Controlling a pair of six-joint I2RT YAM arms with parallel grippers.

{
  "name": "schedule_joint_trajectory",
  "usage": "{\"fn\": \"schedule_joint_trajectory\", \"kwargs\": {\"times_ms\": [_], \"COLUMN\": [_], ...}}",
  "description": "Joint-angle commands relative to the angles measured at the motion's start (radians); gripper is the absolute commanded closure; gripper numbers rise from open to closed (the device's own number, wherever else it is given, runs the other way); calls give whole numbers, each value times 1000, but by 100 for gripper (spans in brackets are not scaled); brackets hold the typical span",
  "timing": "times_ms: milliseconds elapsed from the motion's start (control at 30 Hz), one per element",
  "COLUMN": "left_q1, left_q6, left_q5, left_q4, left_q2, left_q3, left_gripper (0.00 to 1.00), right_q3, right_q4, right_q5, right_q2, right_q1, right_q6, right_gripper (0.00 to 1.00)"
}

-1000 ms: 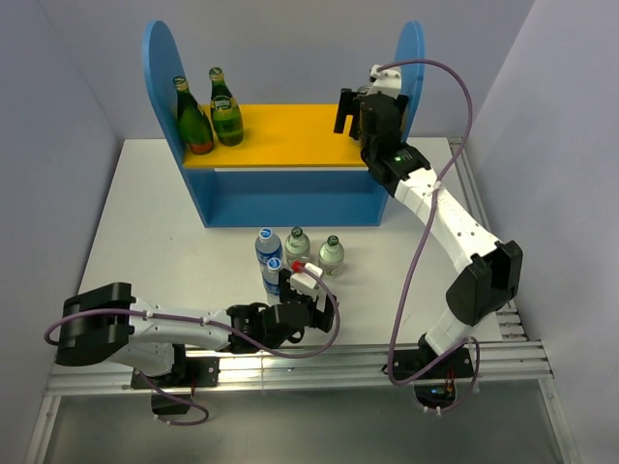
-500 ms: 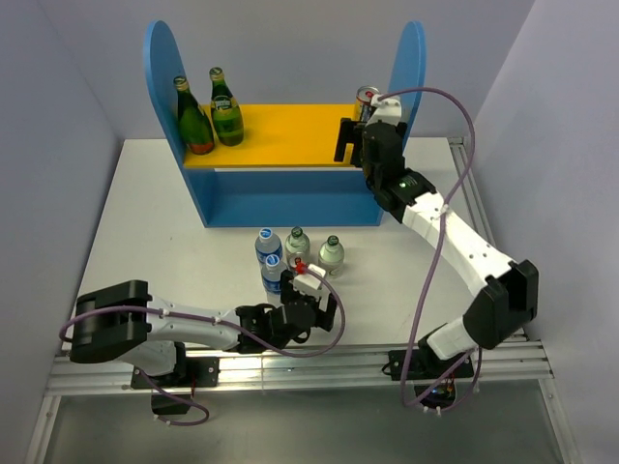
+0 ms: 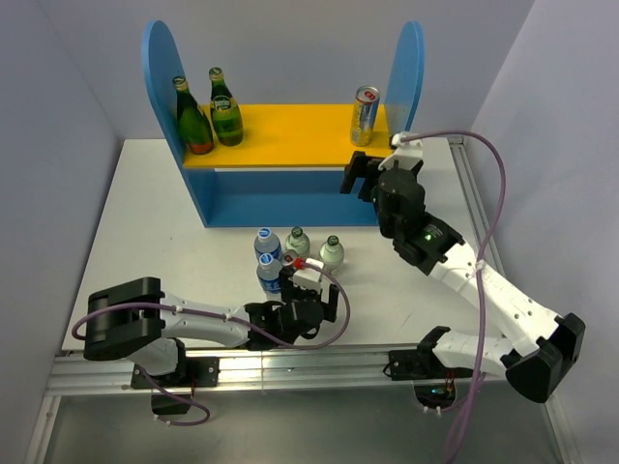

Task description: Place and organize the beverage onto the shelf

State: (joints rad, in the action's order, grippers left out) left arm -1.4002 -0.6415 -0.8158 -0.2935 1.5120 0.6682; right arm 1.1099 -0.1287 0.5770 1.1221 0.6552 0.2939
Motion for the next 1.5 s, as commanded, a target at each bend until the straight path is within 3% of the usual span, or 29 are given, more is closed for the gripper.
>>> {"fn": "schedule_joint_trajectory", "kwargs": {"times_ms": [0, 300, 500, 733, 1133, 1300, 1367, 1467], "left_q1": [39, 76, 89, 92, 161, 161, 161, 161], "left_q6": [-58, -149, -326, -369, -219, -169, -155, -149], "left_q5": [-80, -121, -177, -206, -160, -163, -163, -161], "left_q4": [34, 111, 281, 350, 116, 42, 8, 26], "left_q2": [4, 43, 54, 106, 155, 211, 220, 235], "left_q3": [30, 65, 108, 151, 82, 73, 70, 82], "left_gripper": [2, 1, 1, 1, 3, 8, 15, 40], "right_q3": [-35, -99, -116, -127, -160, -182, -191, -202], "right_q4": [-5, -22, -23, -18, -14, -12, -6, -5], "right_q5": [64, 72, 70, 64, 86, 89, 90, 90], "right_q2": [-39, -79, -88, -91, -120, -130, -134, -142], "right_q1": [66, 121, 124, 124, 124, 124, 126, 124], "right_q6": [31, 62, 70, 79, 74, 77, 76, 79], "right_gripper": [0, 0, 0, 0, 0, 0, 0, 1]}}
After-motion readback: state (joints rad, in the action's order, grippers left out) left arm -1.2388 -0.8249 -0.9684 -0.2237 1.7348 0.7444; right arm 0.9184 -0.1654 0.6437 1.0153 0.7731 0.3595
